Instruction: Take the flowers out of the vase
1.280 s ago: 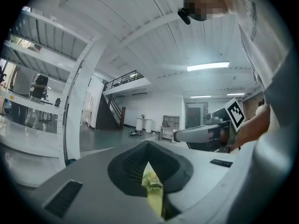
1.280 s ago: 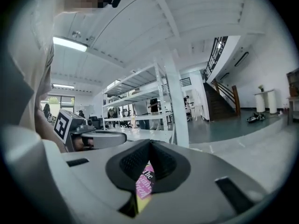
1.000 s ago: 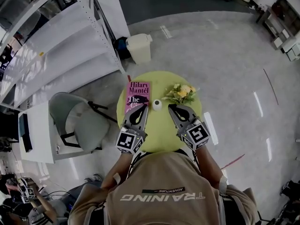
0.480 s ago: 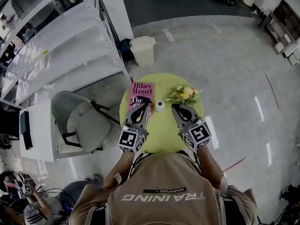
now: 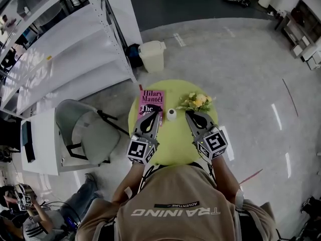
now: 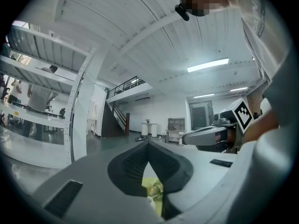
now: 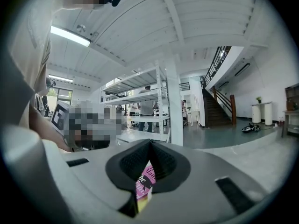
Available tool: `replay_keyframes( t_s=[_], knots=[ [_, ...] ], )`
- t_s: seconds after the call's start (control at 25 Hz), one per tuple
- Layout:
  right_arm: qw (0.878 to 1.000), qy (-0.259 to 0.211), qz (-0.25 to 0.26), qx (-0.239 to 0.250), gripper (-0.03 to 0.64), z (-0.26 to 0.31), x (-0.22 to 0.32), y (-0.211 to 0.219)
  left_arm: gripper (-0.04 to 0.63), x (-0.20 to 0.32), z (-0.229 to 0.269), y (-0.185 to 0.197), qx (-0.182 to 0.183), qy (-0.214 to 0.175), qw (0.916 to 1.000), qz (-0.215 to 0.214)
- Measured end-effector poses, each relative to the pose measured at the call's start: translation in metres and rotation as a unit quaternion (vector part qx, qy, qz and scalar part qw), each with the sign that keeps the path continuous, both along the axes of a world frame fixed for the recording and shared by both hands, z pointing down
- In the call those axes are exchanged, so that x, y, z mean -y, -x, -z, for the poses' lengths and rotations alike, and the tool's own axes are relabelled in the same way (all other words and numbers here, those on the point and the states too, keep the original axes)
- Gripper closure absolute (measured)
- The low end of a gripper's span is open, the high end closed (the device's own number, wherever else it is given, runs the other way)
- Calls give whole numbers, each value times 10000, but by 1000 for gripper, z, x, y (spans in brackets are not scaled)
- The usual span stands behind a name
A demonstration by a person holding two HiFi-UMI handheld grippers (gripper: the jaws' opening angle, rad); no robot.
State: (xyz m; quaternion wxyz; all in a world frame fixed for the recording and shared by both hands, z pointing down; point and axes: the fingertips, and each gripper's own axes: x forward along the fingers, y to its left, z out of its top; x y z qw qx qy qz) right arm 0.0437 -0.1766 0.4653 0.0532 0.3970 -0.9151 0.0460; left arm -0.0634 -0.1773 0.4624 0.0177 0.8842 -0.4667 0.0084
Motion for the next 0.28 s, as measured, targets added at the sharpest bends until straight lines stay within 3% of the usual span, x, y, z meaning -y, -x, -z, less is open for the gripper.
replay_keyframes(
  t_s=[0.28],
  knots=[
    [10000,10,25,44,615,1,-2,1,594,-3,-3,1,-9,31,10000,-10]
  ],
)
